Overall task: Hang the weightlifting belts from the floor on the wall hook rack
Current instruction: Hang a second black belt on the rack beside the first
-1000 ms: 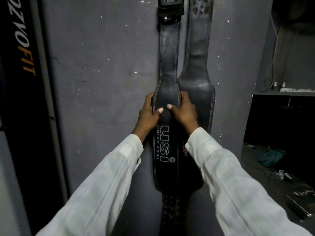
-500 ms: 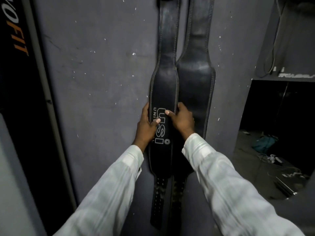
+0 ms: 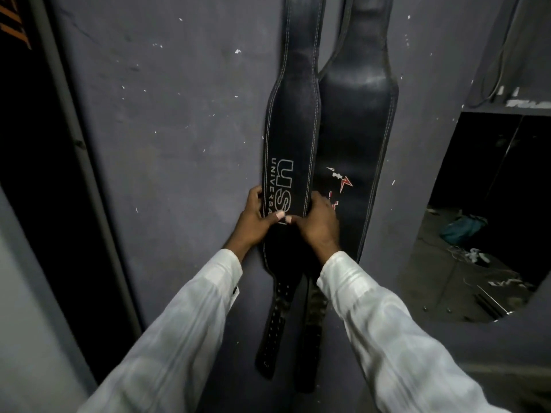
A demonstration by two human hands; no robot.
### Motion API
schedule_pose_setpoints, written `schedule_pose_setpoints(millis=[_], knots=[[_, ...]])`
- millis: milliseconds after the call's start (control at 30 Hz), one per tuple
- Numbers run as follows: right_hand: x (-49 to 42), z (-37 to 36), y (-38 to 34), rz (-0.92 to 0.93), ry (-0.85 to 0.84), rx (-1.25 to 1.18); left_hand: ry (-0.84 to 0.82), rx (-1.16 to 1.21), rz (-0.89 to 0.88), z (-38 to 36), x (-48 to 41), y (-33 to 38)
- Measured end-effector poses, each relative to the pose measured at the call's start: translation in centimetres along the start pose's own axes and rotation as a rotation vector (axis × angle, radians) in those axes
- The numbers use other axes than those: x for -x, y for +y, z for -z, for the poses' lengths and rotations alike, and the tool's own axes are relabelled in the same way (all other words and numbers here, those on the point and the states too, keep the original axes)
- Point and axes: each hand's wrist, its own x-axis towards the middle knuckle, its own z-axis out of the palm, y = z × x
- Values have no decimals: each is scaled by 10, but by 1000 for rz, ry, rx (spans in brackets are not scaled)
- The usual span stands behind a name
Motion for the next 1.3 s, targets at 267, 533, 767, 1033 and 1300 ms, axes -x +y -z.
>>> schedule_pose_setpoints(millis=[267,533,767,1033,1300], knots=[[2,-17,26,-52,2,101,46,-93,68,-5,3,-34],[11,-17,33,-53,-82,182,-61,-225,137,0,20,-46],[61,-34,75,-178,-111,163,-42,-247,426,-7,65,-77],[146,-88,163,-417,-303,125,-119,11,847,-25,188,-144],[266,-185,326,-696,-575,93,-46,147,1290,-46,352,-300]])
